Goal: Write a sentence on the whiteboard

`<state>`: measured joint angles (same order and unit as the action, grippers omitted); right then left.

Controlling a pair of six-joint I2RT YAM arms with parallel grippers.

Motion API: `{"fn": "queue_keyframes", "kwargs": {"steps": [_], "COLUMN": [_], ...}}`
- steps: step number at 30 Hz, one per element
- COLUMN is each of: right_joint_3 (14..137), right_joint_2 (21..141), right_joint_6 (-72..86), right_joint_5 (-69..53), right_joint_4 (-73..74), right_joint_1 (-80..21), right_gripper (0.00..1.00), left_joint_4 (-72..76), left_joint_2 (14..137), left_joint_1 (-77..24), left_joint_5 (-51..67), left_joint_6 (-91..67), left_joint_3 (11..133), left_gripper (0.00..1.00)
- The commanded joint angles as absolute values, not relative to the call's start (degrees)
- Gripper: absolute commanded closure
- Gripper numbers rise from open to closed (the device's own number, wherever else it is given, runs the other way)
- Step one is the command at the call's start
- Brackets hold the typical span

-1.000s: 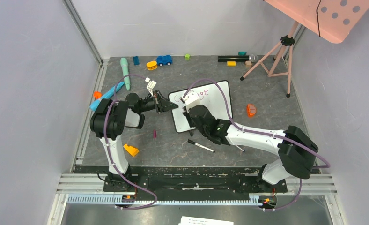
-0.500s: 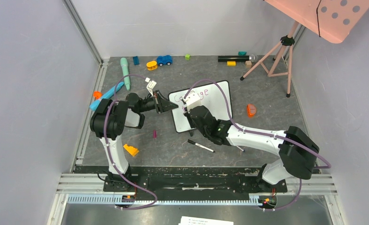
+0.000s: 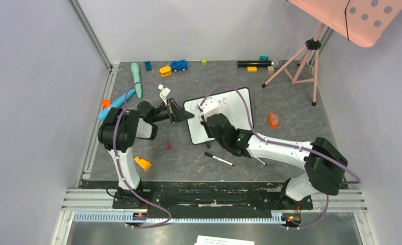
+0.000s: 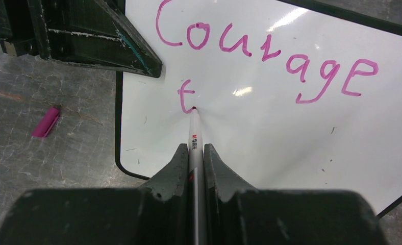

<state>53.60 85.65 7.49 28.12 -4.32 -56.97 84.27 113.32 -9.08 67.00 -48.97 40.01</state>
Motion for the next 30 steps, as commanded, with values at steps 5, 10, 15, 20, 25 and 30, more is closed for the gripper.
{"fn": "queue_keyframes", "kwargs": {"steps": [5, 10, 15, 20, 25, 30], "right_joint_3": [55.65, 54.48, 54.98, 56.30, 56.78, 56.75], "right_joint_2": [81.59, 79.56, 80.36, 82.08, 83.25, 83.80], "right_joint_6": [6.50, 6.42, 6.14, 5.85, 5.79, 5.74], "right_joint_5": [27.90, 27.91, 27.86, 27.41, 27.14, 26.98], "right_joint_4": [-4.56, -4.92, -4.68, -4.40, -4.50, -4.64], "right_joint_1": [-56.08, -55.90, -55.30, -55.22, -55.16, -55.11], "right_gripper": [1.00, 1.00, 1.00, 1.00, 1.00, 1.00], "left_joint_4": [89.21, 89.21, 89.25, 89.21, 89.21, 89.23], "left_joint_2": [111.36, 111.30, 111.27, 111.32, 111.33, 111.38], "left_joint_1": [-9.14, -9.14, -9.14, -9.14, -9.14, -9.14], "left_joint_5": [68.02, 67.99, 68.04, 68.05, 68.07, 68.03], "left_joint_6": [-48.08, -48.08, -48.08, -48.08, -48.16, -48.16], "left_joint_3": [39.99, 39.99, 39.99, 40.06, 40.12, 40.17], "left_gripper": [0.98, 0.98, 0.98, 0.98, 0.98, 0.98]}}
